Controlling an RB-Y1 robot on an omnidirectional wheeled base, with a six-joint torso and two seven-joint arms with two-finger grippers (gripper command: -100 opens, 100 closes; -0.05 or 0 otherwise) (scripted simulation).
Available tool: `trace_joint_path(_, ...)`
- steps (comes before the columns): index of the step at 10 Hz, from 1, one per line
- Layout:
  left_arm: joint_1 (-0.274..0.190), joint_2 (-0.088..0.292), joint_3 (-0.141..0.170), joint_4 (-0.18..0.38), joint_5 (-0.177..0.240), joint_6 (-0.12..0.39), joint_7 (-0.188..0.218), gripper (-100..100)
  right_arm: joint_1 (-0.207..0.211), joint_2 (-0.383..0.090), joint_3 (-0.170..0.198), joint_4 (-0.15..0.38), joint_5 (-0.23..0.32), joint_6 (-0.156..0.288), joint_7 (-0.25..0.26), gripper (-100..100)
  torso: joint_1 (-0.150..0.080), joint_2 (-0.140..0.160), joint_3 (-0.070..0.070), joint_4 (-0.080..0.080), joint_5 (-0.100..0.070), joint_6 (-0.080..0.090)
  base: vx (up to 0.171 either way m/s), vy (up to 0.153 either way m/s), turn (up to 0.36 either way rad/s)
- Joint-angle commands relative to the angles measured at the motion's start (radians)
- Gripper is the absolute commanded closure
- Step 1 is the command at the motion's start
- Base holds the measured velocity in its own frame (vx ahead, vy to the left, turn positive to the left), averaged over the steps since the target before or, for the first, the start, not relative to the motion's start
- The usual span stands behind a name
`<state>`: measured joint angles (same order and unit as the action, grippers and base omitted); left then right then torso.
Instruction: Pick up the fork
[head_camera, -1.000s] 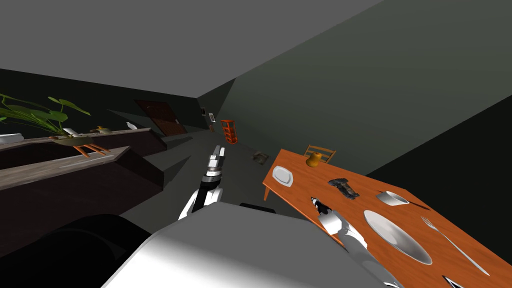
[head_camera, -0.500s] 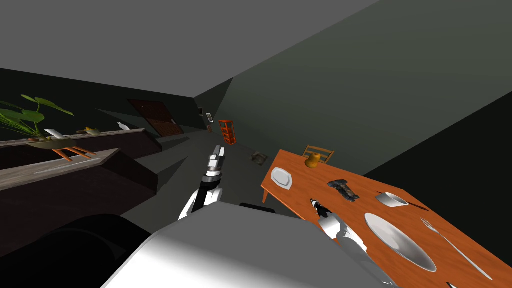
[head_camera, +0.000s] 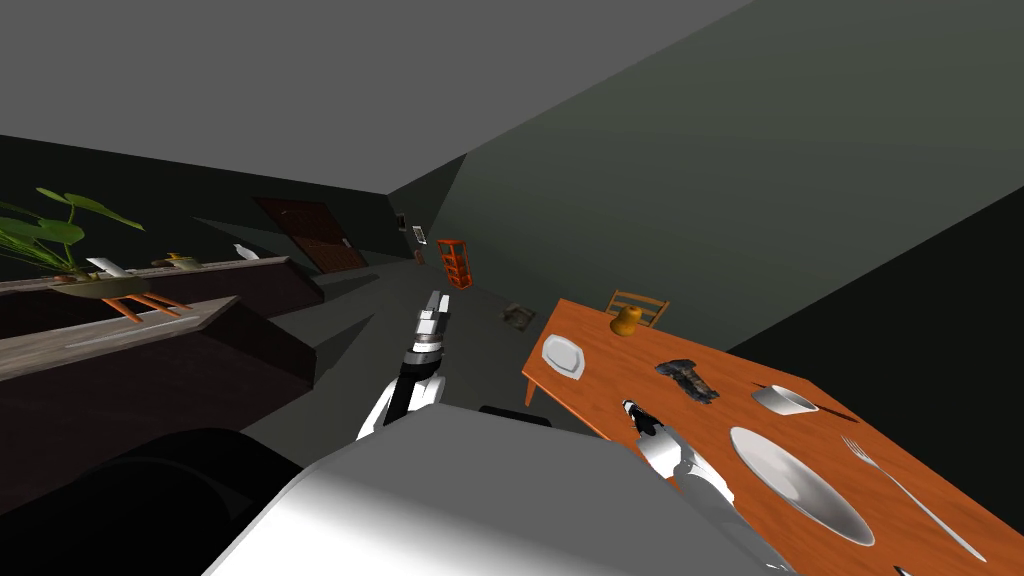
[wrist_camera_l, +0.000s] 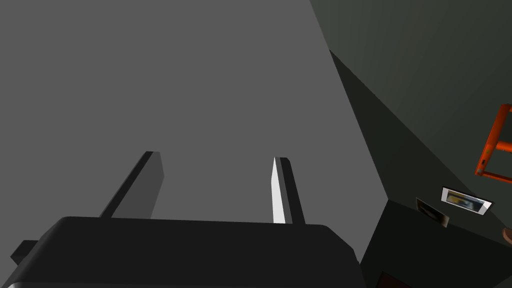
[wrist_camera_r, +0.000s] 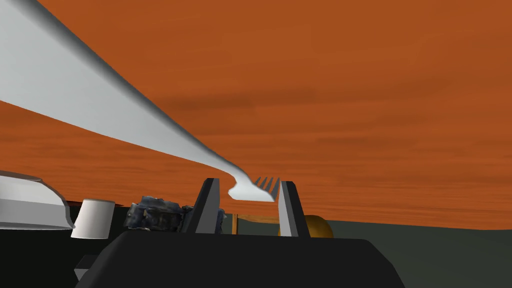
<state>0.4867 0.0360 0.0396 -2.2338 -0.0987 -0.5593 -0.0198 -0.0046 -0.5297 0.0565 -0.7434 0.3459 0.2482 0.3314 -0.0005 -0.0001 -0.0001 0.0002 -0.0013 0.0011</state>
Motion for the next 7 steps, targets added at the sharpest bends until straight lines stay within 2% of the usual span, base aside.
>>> trace_joint_path(1,0.0,0.0,0.0,0.0,0.0,0.0,0.0,0,0.0,0.0,0.0,0.0,0.0,0.0,0.0,0,0.0,0.0,0.0,0.0,0.0,0.0,0.0,0.0,0.0)
trace_joint_path(2,0.0,0.0,0.0,0.0,0.0,0.0,0.0,0,0.0,-0.011,0.013,-0.024,-0.034,0.027,0.008,100,0.0,0.0,0.0,0.0,0.0,0.0,-0.06,0.022,0.061)
trace_joint_path(5,0.0,0.0,0.0,0.0,0.0,0.0,0.0,0,0.005,-0.036,0.04,-0.074,-0.096,0.076,0.027,100,0.003,0.006,0.003,0.001,0.001,0.0,-0.09,0.035,0.041)
trace_joint_path(6,0.0,0.0,0.0,0.0,0.0,0.0,0.0,0,0.006,-0.041,0.046,-0.084,-0.109,0.086,0.031,100,0.003,0.006,0.004,0.001,0.001,0.0,-0.072,0.026,0.026)
trace_joint_path(7,0.0,0.0,0.0,0.0,0.0,0.0,0.0,0,0.004,-0.037,0.041,-0.075,-0.098,0.076,0.027,100,0.003,0.006,0.003,0.001,0.001,0.001,-0.027,0.009,0.002)
